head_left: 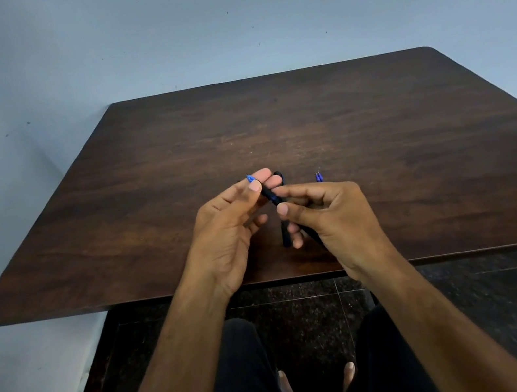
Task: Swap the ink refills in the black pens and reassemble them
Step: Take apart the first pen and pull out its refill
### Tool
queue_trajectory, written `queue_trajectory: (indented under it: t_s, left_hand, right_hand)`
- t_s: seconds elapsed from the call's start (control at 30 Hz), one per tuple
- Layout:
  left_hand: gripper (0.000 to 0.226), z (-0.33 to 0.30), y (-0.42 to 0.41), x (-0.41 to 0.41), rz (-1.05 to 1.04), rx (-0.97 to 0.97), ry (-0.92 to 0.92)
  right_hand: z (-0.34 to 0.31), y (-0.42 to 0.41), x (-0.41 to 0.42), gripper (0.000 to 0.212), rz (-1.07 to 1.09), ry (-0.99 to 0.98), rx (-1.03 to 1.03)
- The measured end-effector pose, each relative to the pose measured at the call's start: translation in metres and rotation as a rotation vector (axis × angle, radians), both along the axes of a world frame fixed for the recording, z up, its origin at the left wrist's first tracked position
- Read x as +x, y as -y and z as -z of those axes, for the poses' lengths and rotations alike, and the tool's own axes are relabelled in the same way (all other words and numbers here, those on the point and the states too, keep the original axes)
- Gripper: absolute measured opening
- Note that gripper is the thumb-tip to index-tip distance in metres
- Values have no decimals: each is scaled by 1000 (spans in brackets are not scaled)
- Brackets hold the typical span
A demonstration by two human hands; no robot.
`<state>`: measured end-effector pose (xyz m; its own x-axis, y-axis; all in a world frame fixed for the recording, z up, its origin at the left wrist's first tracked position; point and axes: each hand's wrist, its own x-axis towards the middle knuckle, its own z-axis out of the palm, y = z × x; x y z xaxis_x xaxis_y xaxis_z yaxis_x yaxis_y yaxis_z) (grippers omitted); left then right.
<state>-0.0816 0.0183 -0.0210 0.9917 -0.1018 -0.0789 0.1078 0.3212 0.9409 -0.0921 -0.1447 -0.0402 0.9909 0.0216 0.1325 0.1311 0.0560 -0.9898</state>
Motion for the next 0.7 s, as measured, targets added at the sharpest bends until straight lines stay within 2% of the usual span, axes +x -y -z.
queue_trajectory:
  t_s: [0.13, 0.23, 0.6, 0.7]
  left_hand:
    - [15, -1, 4, 0, -136, -12, -33]
    - [19, -2, 4, 4, -209, -38, -67]
    - [25, -7, -6, 15, -227, -58, -75]
    - [18, -11, -16, 22, -276, -67, -65]
  right_hand:
    - [-1, -1, -1, 27, -19, 13, 4]
    - [-1, -2, -3, 27, -39, 8, 18]
    - [3, 0, 1, 19, -34, -58, 36]
    - [4, 1, 0, 18, -43, -78, 36]
